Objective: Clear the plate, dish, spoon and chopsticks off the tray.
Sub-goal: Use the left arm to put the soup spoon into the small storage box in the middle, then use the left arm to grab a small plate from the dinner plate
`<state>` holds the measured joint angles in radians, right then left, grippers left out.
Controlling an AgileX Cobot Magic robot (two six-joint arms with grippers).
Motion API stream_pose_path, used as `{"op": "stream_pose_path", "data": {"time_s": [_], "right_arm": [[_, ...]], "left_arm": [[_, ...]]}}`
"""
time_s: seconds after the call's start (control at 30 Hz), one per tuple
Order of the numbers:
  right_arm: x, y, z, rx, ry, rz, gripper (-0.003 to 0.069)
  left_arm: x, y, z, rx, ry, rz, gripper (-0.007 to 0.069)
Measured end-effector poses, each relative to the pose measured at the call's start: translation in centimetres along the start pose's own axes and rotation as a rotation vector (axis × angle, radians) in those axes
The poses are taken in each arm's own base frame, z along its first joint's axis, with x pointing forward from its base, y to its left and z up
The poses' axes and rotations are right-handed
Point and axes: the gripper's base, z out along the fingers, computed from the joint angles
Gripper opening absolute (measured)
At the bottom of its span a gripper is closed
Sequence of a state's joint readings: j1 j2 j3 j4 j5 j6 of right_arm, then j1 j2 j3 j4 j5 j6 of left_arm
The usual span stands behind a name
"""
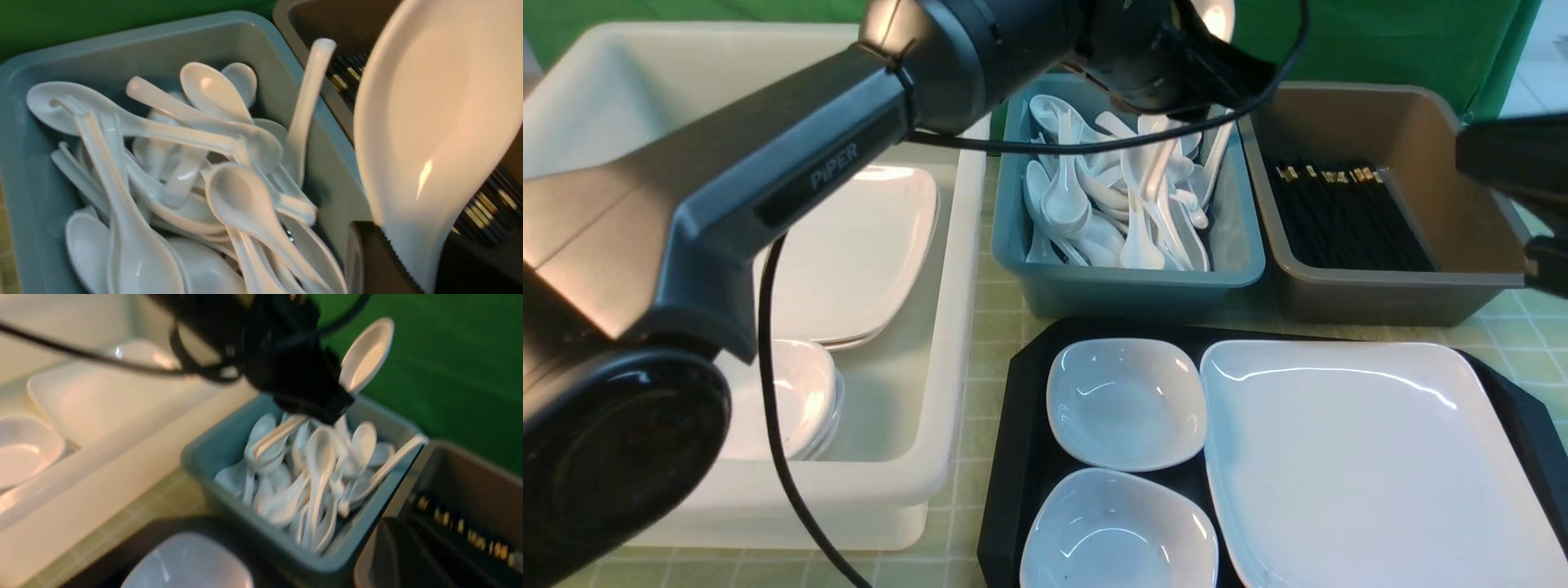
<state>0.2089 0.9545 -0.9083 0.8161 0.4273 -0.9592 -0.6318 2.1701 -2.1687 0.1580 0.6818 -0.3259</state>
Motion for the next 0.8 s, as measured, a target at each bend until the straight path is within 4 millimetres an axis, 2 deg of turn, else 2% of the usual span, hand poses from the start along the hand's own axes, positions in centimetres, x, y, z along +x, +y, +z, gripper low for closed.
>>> {"op": "stream_pose_path", "data": {"time_s": [0.03,0.17,0.3,0.33,0.4,0.47,0.5,0.57,0.6,0.7,0.73,0.77,0.8], "right_arm": [[0.0,0.0,0.0,0.002,-0.004,-0.001,0.0007],[0.0,0.1,0.3,0.001,-0.014,-0.010,0.0008],[0.2,0.1,0.7,-0.010,0.002,-0.005,0.0010],[0.3,0.1,0.9,-0.014,0.011,-0.004,0.0010],[0.5,0.1,1.1,-0.021,0.021,-0.002,0.0010],[0.6,0.2,1.3,-0.030,0.032,0.000,0.0010],[0.6,0.2,1.3,-0.031,0.034,0.001,0.0010],[0.7,0.2,1.3,-0.035,0.036,0.001,0.0013],[0.7,0.2,1.3,-0.035,0.036,0.001,0.0013],[0.7,0.2,1.3,-0.036,0.037,0.002,0.0014],[0.7,0.2,1.4,-0.036,0.037,0.002,0.0014],[0.7,0.3,1.4,-0.041,0.040,0.002,0.0014],[0.7,0.3,1.4,-0.043,0.041,0.002,0.0014]], "left_arm": [[0.1,0.1,0.3,-0.001,-0.003,-0.001,0.0108],[1.1,3.1,3.1,-0.046,0.009,-0.046,0.0116],[2.4,5.3,4.6,-0.085,0.079,-0.094,0.0198],[2.7,6.1,4.6,-0.099,0.113,-0.112,0.0266],[3.0,6.5,4.5,-0.108,0.156,-0.106,0.0334],[3.2,6.6,3.6,-0.109,0.229,-0.079,0.0435],[3.2,6.6,3.5,-0.109,0.235,-0.078,0.0448],[2.9,6.1,2.0,-0.085,0.301,-0.070,0.0475],[2.8,5.8,1.1,-0.066,0.335,-0.068,0.0472],[2.6,4.5,-1.4,-0.016,0.430,-0.034,0.0372],[2.6,4.2,-1.9,-0.004,0.452,-0.016,0.0309],[2.9,3.1,-3.0,0.034,0.489,0.024,0.0157],[3.1,2.6,-3.4,0.057,0.500,0.036,0.0111]]}}
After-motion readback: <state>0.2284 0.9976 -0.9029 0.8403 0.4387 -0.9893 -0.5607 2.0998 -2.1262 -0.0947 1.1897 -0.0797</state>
